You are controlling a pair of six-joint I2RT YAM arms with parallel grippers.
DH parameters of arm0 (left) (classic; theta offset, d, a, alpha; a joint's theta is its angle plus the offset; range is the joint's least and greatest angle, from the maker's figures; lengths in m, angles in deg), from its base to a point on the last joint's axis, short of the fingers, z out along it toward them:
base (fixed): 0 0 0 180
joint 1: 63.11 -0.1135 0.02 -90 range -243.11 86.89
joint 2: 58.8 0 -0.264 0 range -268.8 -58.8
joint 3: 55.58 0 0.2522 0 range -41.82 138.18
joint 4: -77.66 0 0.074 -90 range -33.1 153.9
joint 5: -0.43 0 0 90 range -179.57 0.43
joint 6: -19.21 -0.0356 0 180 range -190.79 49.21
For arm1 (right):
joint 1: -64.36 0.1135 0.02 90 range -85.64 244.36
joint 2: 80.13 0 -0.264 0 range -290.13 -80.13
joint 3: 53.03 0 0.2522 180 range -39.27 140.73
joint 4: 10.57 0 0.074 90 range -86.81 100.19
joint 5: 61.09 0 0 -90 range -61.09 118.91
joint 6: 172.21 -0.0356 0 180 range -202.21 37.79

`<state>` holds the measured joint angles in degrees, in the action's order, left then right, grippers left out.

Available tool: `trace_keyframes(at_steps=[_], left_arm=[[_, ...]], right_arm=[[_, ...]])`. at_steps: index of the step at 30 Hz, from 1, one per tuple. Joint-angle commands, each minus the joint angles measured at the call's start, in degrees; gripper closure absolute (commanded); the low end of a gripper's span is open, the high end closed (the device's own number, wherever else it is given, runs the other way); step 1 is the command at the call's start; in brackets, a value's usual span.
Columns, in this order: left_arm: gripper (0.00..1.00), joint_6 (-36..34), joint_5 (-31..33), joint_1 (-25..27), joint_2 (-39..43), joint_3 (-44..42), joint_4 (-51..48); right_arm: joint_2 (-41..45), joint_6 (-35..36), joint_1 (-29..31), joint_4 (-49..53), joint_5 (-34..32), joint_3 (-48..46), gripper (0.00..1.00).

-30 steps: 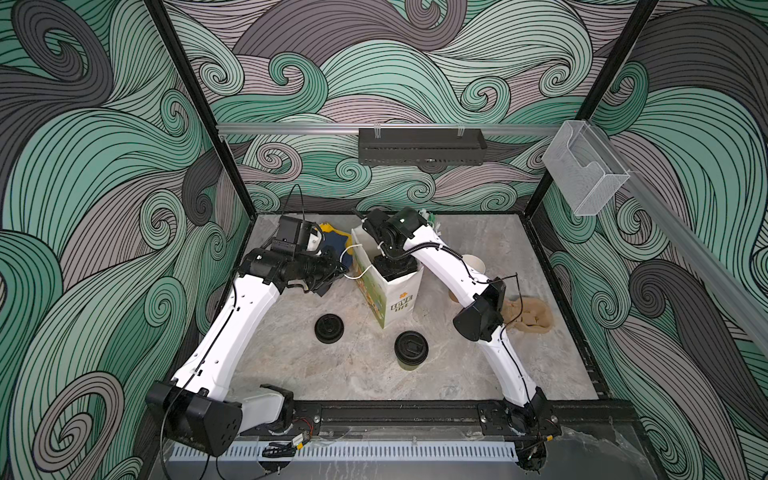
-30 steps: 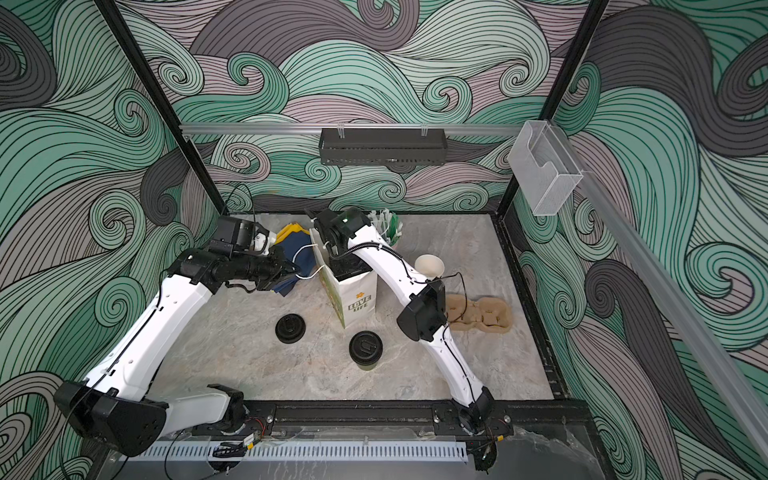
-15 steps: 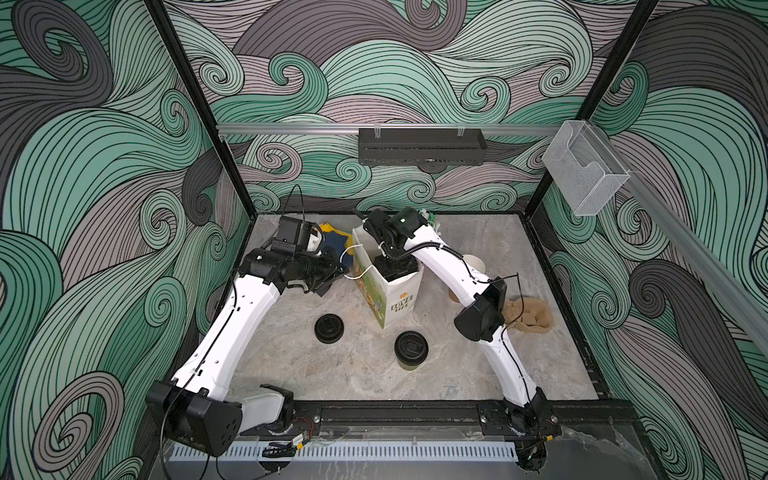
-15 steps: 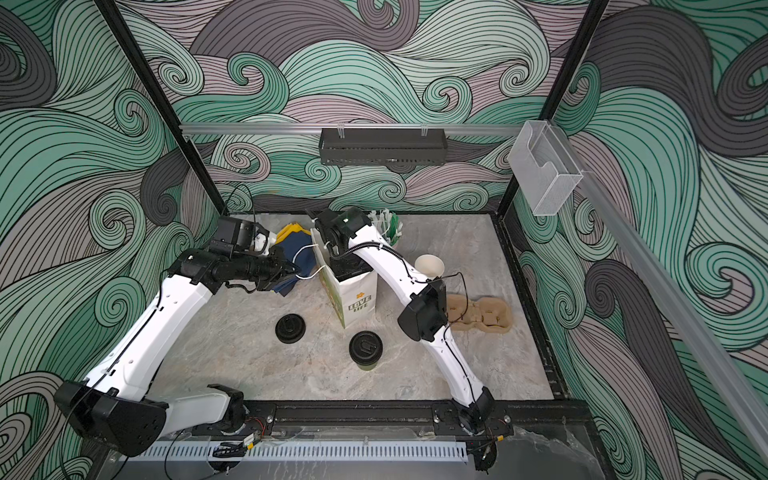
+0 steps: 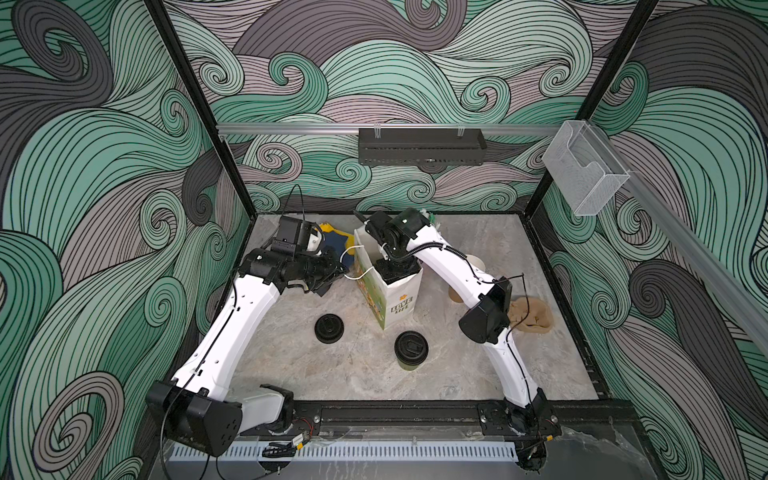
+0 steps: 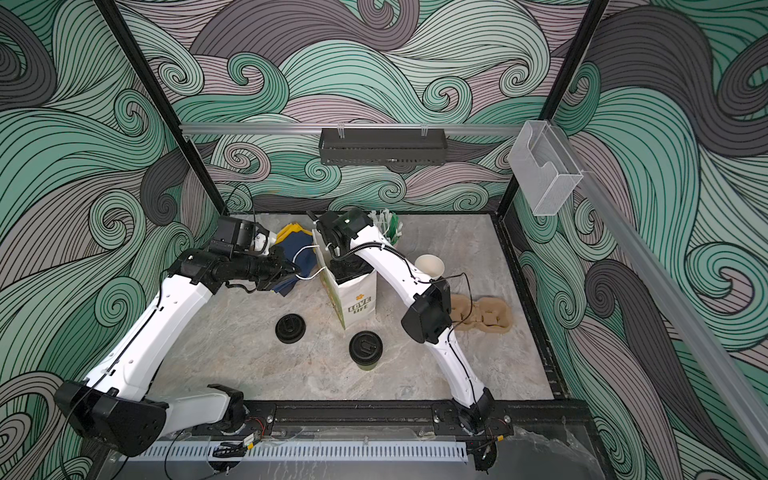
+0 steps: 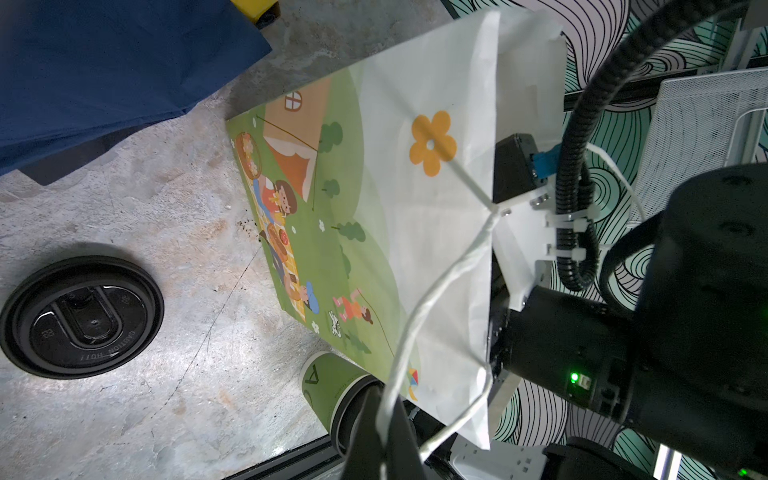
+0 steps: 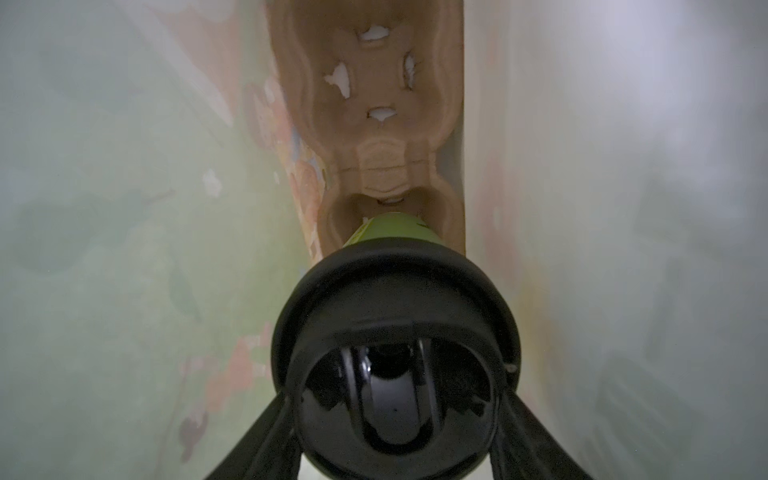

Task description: Pack the takeout coffee

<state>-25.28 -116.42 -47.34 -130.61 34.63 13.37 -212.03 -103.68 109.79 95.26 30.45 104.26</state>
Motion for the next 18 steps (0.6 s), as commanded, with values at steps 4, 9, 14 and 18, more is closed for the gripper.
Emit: trace_keyframes(at_steps=[4, 9, 14, 18], left_arm=[[0.96, -0.52, -0.47, -0.17, -0.11, -0.17, 0.34], [0.96, -0.52, -0.48, -0.13, -0.17, -0.21, 0.42], [0.97, -0.54, -0.48, -0.21, -0.18, -0.19, 0.42], [0.97, -0.53, -0.48, -0.14, -0.1, -0.24, 0.43]], right_arm=[[-2.09, 0.48, 0.27, 10.04, 0.21, 2.05, 0.53], [-3.56, 0.64, 0.3, 9.62, -1.51, 2.92, 0.54], [-4.81, 0.93, 0.28, 8.66, -2.26, 3.35, 0.55], [-5.17, 0.91, 0.32, 7.68, -2.57, 2.99, 0.55]])
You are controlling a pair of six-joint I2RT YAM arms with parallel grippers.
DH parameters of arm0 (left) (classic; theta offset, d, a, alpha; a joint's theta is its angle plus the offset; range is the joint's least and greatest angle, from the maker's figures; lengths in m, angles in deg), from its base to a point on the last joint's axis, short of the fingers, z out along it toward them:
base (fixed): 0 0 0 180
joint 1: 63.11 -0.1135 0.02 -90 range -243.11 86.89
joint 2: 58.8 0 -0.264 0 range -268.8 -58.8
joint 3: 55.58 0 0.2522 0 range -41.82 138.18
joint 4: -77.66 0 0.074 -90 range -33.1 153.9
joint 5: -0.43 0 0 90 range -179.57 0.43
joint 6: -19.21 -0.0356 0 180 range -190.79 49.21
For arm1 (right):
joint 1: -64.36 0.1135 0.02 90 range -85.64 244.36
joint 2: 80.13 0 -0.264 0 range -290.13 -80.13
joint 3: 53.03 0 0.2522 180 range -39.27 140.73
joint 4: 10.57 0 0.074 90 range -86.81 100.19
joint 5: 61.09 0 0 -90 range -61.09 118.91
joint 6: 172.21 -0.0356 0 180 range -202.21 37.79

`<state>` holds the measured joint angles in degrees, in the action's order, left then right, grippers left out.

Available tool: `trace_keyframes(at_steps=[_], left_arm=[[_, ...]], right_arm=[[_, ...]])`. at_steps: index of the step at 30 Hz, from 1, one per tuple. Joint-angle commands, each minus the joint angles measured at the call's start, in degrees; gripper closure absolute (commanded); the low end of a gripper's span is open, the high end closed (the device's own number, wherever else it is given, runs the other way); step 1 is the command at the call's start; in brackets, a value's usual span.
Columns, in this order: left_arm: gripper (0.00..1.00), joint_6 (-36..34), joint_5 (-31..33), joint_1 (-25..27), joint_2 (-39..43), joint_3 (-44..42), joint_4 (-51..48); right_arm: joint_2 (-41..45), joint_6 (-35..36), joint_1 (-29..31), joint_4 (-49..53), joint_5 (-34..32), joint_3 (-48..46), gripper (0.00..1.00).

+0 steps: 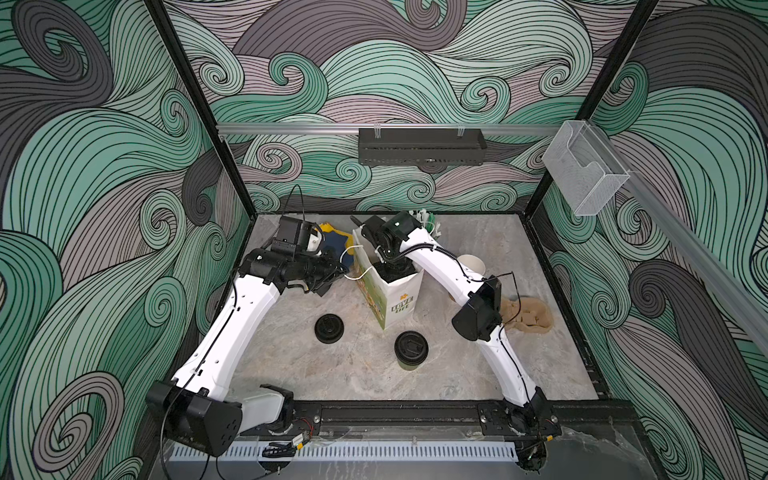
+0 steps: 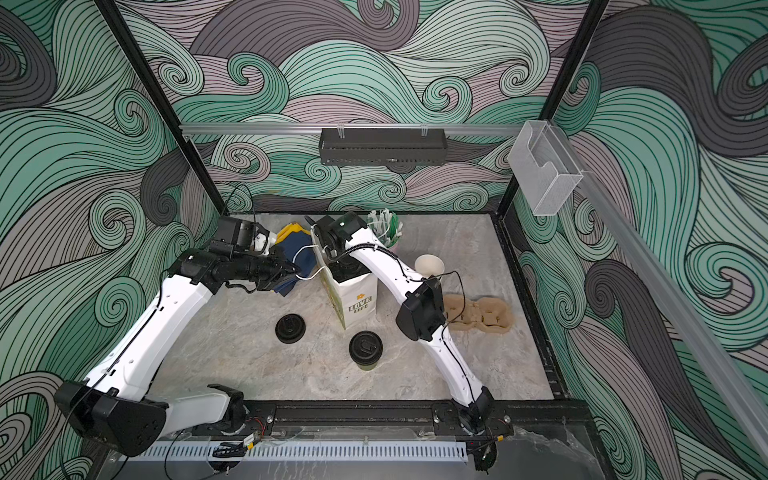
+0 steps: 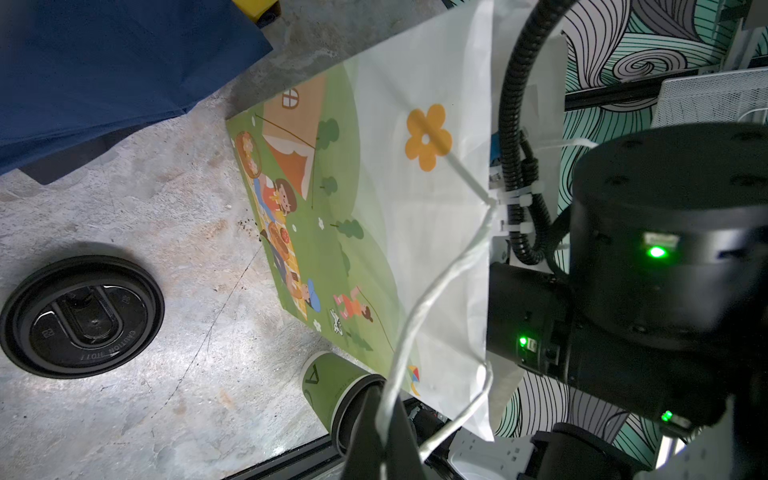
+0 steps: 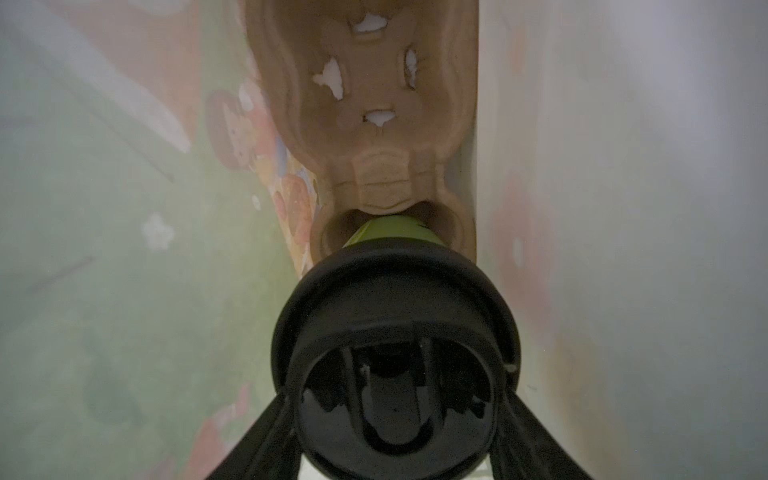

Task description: Pack the takeout coffee

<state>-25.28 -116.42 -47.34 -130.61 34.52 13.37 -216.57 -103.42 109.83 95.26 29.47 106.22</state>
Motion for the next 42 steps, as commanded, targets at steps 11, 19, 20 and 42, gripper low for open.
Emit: trace_keyframes(at_steps=[11, 19, 20, 42], left_arm=[[0.97, -0.53, -0.48, -0.19, -0.26, -0.51, 0.51], [0.96, -0.48, -0.48, -0.19, -0.35, -0.81, 0.51], [0.97, -0.63, -0.56, -0.15, -0.34, -0.8, 0.51], [0.97, -0.62, -0.57, -0.14, -0.34, -1.08, 0.19]], right_arm=[[-2.03, 1.22, 0.24, 4.84, -1.57, -0.12, 0.56], [-3.48, 1.61, 0.29, 2.97, -1.17, -1.04, 0.57], [-3.61, 1.7, 0.23, 2.78, -1.09, -1.09, 0.57], [-4.81, 1.35, 0.01, -1.64, -1.59, -3.25, 0.59]])
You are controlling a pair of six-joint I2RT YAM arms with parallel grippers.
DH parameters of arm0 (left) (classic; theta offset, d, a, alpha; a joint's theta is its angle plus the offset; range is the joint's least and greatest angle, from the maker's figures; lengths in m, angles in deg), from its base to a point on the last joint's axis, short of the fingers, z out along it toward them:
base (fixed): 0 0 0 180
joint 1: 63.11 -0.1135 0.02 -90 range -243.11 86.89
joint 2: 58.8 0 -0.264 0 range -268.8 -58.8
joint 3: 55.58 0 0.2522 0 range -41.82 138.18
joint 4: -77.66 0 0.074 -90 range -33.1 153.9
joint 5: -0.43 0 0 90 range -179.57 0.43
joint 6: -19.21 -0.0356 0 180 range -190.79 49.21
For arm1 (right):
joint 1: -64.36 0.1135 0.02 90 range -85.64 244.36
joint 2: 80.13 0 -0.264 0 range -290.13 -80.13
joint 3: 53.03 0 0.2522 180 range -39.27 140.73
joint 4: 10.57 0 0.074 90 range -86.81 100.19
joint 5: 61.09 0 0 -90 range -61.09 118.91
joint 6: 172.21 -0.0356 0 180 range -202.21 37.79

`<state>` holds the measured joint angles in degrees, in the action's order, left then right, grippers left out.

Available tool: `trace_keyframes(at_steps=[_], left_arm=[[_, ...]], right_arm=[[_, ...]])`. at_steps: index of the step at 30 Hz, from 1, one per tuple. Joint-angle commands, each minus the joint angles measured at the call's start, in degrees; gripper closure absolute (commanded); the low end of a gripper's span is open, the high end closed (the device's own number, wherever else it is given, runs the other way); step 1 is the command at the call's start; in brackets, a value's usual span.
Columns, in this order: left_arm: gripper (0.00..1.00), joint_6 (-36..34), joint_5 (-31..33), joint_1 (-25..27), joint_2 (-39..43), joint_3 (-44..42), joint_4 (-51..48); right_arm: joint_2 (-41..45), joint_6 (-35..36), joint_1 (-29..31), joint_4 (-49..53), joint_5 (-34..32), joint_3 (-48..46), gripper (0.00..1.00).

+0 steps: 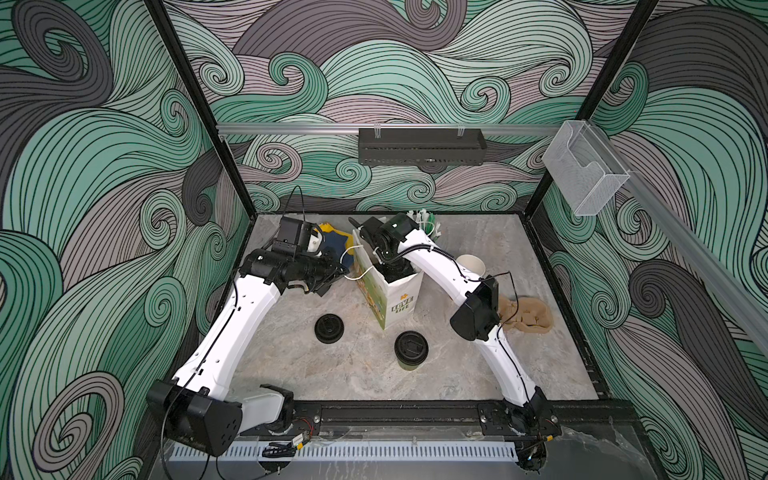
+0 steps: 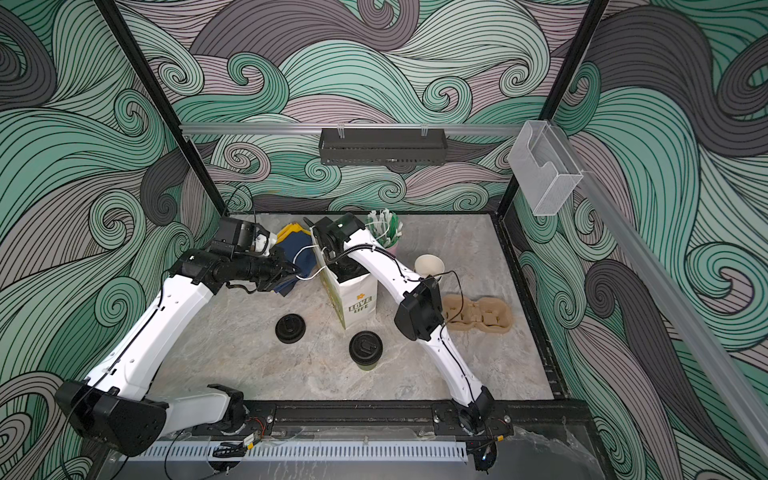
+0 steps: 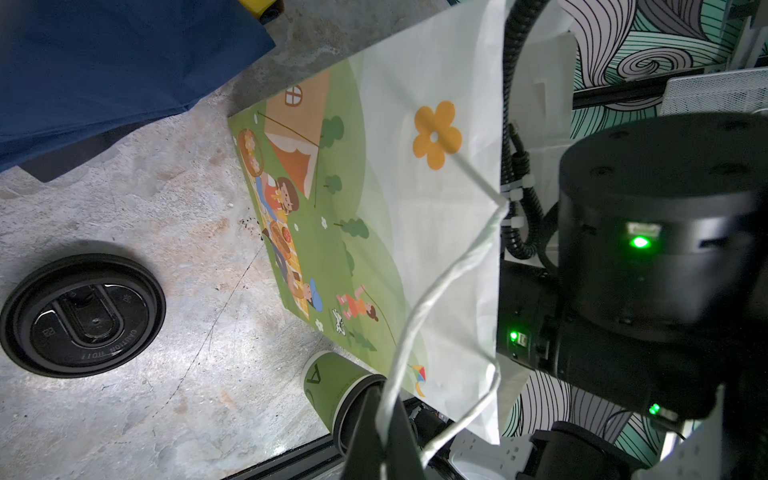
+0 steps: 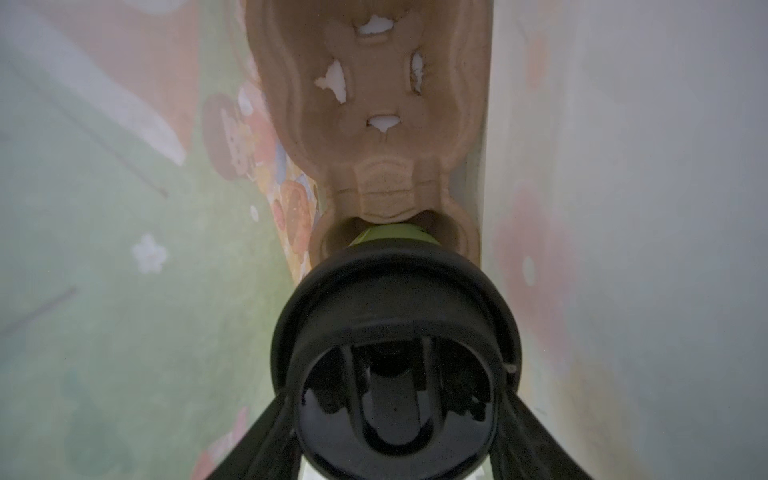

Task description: Pack the takeout coffee

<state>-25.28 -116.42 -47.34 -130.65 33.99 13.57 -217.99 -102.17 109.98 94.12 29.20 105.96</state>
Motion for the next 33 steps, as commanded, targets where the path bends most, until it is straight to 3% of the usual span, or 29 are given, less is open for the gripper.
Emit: trace_keyframes(at_steps=[1, 26, 28, 33], left_arm=[[0.97, -0.61, -0.53, -0.16, -0.38, -0.57, -0.04], [0.97, -0.62, -0.57, -0.11, -0.38, -0.32, 0.04], [0.97, -0.6, -0.57, -0.11, -0.41, -0.25, 0.05], [0.97, -0.56, -0.4, -0.09, -0.37, -0.24, 0.36]], right_arm=[[-3.59, 0.1, -0.1, -0.74, -1.42, -3.39, 0.59], [-5.56, 0.39, -0.66, -4.69, -1.35, -7.04, 0.6], [-4.87, 0.32, -0.64, -4.68, -1.29, -7.15, 0.58], [-0.47, -0.07, -0.63, -4.4, -1.82, -7.15, 0.42]])
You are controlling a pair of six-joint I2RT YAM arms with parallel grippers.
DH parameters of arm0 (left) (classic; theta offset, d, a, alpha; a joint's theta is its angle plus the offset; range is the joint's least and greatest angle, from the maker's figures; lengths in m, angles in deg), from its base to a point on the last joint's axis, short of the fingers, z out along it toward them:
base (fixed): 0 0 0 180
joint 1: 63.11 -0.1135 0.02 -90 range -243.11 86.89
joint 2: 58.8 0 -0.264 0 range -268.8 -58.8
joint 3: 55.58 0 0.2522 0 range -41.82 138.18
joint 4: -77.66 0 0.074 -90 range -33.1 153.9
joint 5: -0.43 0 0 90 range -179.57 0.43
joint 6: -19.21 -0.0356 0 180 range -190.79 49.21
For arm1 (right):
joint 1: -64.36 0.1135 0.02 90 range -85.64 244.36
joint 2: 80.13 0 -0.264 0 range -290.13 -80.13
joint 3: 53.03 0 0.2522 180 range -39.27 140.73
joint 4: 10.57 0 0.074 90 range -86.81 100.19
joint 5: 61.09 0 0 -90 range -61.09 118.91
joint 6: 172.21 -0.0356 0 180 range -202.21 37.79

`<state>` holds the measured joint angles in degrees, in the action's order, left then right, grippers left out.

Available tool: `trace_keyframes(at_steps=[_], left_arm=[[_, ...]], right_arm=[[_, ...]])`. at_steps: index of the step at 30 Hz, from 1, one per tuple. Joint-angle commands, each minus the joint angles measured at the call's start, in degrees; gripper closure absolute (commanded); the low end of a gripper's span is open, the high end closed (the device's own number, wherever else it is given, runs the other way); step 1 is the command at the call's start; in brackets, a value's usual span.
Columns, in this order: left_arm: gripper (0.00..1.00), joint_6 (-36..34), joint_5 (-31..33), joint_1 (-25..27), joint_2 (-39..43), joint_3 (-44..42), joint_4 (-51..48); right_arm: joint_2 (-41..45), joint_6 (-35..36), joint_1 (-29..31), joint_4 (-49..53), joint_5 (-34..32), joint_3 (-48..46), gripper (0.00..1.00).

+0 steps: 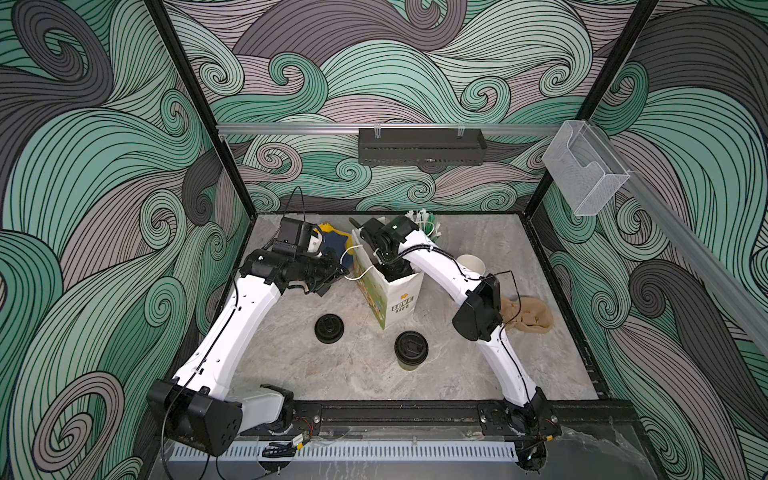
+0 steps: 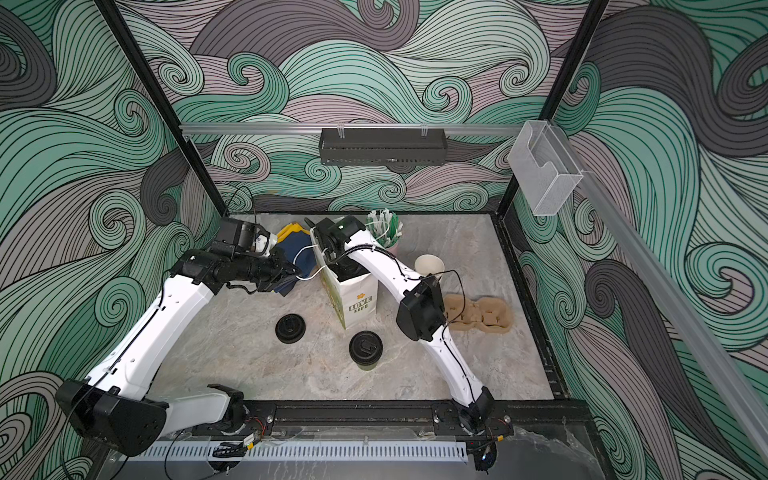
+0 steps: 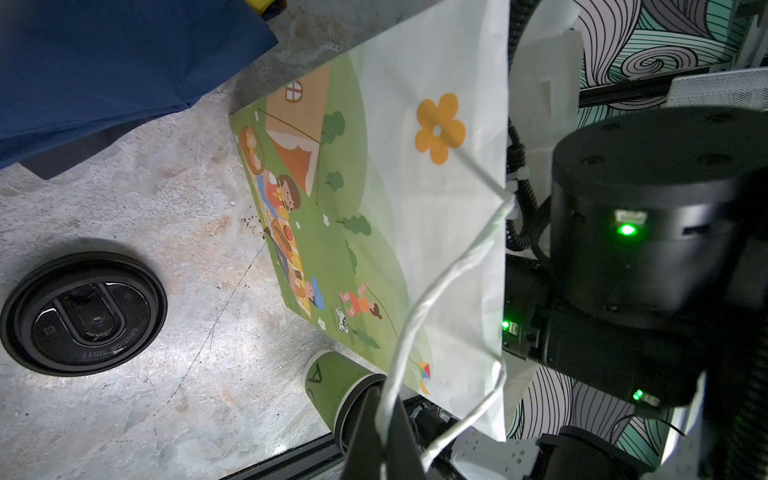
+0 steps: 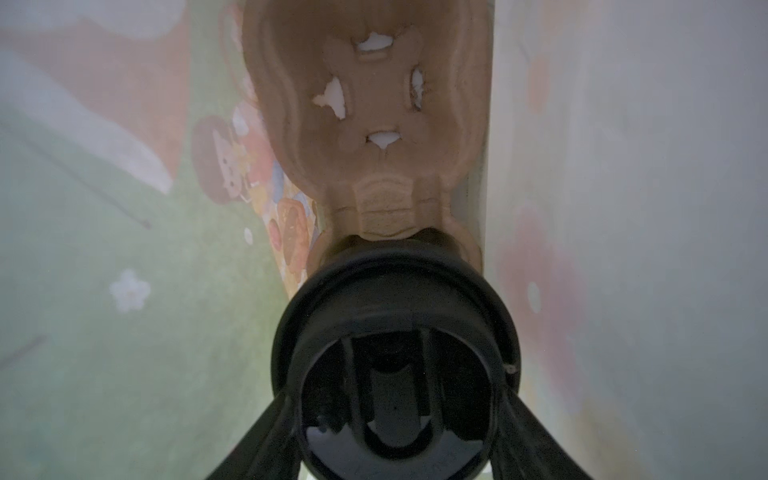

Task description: Pack the takeout coffee

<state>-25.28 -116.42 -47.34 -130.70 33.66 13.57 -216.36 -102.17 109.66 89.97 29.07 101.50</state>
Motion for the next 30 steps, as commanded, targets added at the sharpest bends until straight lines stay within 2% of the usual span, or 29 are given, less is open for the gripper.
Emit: trace_keyframes(at_steps=[1, 8, 19, 21, 30], left_arm=[[0.97, -0.52, -0.32, -0.04, -0.35, 0.11, 0.36], [0.98, -0.1, 0.56, -0.05, -0.26, 0.01, 0.47], [1.0, 0.24, 1.46, -0.05, 0.04, 0.28, 0.25], [1.0, 0.34, 1.5, -0.1, 0.13, 0.35, 0.18], [1.0, 0.13, 0.67, -0.11, -0.33, 0.67, 0.4]], right_arm=[[-1.19, -0.15, -0.23, -0.04, -1.9, -2.61, 0.4], [4.88, -0.97, -0.21, 3.22, -2.58, -2.25, 0.27], [7.93, -2.43, 0.14, 4.39, -1.76, -2.01, 0.15], [8.13, -2.86, 0.18, 4.65, -1.91, -1.32, 0.01], [7.83, -4.78, 0.58, 4.59, -3.7, -0.76, 0.03]])
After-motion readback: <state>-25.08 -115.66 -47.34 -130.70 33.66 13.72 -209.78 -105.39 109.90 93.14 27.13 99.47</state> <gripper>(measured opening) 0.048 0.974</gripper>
